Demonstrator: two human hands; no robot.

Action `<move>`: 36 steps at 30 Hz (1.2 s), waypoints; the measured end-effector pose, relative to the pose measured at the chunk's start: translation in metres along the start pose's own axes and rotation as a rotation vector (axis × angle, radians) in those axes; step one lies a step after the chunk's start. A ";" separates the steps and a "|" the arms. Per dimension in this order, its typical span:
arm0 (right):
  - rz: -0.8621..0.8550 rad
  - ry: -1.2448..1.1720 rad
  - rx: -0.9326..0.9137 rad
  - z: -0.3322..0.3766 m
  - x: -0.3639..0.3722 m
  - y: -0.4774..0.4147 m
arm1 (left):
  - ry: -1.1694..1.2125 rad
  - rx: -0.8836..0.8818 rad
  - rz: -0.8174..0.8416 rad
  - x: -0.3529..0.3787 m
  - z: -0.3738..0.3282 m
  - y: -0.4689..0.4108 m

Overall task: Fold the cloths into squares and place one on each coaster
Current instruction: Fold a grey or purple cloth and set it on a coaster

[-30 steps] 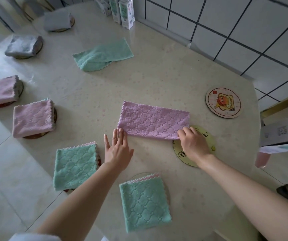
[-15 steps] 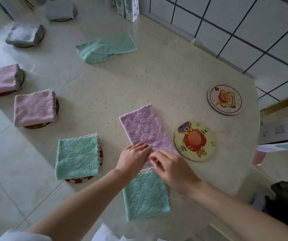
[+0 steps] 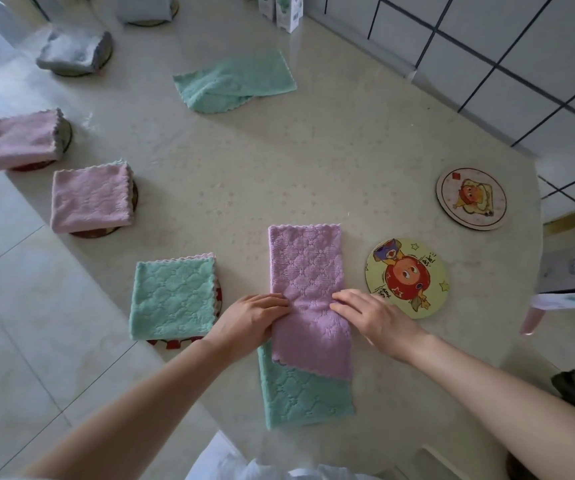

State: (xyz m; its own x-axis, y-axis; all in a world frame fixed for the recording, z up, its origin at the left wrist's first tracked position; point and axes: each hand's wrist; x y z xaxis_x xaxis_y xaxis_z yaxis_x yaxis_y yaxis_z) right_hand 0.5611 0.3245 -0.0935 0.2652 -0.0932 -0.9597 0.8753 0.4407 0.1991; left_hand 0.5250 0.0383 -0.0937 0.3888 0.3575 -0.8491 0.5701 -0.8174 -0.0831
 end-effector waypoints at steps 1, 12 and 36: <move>-0.010 -0.001 -0.003 0.000 0.001 0.000 | -0.014 -0.018 -0.007 0.000 -0.001 0.002; -0.005 -0.191 0.001 -0.012 -0.004 -0.015 | 0.180 -0.430 -0.090 -0.009 0.002 -0.019; 0.150 -0.565 0.830 -0.009 -0.022 -0.087 | 0.295 -0.917 -0.054 -0.006 0.039 -0.066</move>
State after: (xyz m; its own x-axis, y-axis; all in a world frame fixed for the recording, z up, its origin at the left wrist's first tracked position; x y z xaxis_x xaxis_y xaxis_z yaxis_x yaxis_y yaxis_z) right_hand 0.4757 0.2963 -0.0919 0.3591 -0.5914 -0.7220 0.7647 -0.2571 0.5909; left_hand 0.4563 0.0727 -0.1032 0.4405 0.5855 -0.6806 0.8876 -0.1701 0.4281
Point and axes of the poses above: each hand's wrist, its own y-axis away from the middle knuckle, its own x-axis out of the palm, z = x × y, and after that the axes turned 10 degrees about x, right-handed
